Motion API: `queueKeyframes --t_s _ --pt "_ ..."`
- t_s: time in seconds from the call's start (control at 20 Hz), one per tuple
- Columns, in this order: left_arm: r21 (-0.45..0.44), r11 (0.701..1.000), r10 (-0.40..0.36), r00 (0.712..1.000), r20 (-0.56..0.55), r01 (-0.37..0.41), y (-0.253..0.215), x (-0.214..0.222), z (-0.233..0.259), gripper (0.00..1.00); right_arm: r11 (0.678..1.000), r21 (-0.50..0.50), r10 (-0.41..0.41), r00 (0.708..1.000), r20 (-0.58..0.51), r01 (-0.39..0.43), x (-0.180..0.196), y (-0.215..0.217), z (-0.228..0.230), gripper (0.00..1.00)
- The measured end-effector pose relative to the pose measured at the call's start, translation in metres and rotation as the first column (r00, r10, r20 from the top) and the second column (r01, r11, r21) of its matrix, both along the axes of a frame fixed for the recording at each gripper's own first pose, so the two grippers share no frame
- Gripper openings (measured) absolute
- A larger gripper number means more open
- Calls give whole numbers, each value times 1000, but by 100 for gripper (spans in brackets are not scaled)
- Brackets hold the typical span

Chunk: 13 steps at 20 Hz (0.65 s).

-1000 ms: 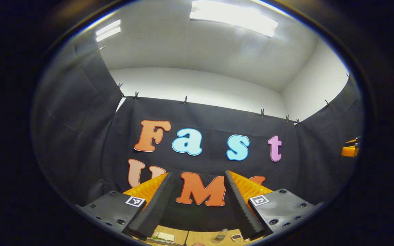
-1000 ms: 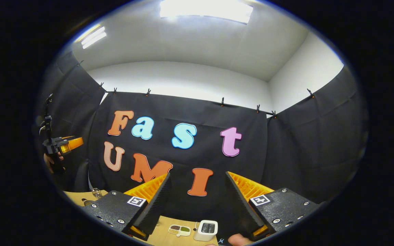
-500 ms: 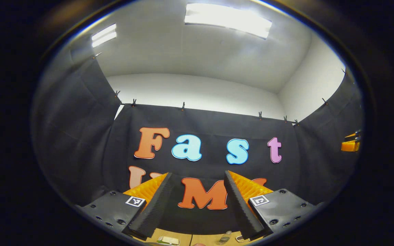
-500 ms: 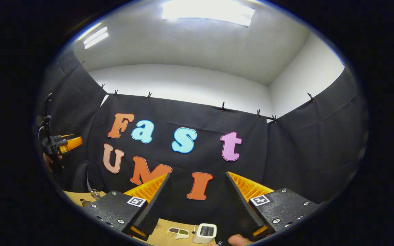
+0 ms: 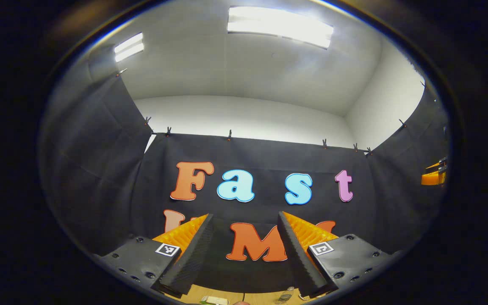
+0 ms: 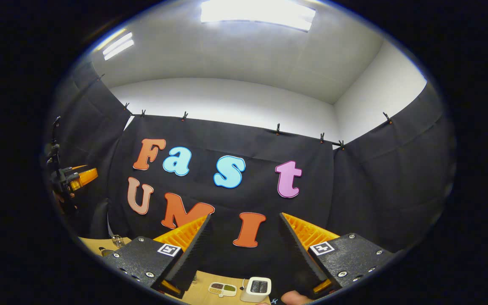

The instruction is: First push the handle of the pot to place it horizontally, then grasp the pot with both hands and set it on the induction cooktop.

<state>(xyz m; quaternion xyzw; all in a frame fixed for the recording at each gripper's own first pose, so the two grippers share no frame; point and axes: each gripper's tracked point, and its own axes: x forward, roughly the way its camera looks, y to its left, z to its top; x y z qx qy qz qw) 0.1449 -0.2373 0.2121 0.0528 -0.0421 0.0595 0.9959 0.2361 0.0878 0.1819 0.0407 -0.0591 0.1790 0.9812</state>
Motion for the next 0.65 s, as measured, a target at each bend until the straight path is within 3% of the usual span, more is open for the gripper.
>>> queueKeyframes --t_s 0.65 --pt "0 999 32 999 -2 -32 41 14 -16 95 1000 -4 -12 1000 -4 12 11 28 -3 95"
